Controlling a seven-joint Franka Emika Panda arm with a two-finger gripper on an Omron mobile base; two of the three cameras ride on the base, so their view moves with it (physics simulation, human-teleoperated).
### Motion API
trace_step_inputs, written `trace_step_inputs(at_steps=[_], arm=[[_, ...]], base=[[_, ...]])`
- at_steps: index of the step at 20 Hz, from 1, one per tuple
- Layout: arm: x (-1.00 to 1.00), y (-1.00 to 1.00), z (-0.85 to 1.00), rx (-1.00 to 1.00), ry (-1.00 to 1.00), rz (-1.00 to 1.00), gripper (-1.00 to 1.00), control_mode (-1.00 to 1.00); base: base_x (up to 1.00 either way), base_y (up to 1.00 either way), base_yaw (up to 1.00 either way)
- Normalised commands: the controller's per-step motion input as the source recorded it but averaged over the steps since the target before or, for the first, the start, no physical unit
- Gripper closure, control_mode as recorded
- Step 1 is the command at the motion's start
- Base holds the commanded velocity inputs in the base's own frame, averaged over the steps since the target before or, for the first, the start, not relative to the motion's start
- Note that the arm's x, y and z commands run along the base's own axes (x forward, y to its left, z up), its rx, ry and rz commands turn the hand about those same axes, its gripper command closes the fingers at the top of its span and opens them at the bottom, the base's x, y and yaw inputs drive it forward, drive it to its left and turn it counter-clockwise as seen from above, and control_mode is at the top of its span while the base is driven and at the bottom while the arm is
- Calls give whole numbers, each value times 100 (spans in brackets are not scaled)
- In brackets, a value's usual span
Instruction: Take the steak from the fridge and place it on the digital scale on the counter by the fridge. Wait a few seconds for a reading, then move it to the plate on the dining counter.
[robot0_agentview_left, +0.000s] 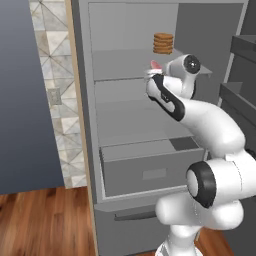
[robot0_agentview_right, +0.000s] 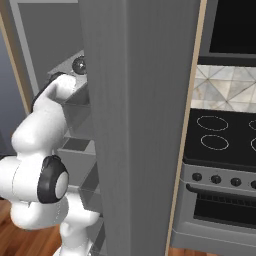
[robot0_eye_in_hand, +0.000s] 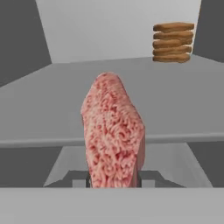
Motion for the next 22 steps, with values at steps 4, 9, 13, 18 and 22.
trace_step_inputs(at_steps=[4, 9, 13, 18, 22], arm=[[-100, 5, 74, 13, 0, -4, 100, -100], [-100, 0, 75, 12, 1, -5, 100, -100], [-100, 0, 24, 7, 10, -7, 100, -100], [-100, 0, -4, 2, 20, -6, 100, -100], [-83, 4, -35, 0, 25, -2, 100, -100]], base=[[0, 0, 0], [0, 0, 0], [0, 0, 0], [0, 0, 0], [0, 0, 0]])
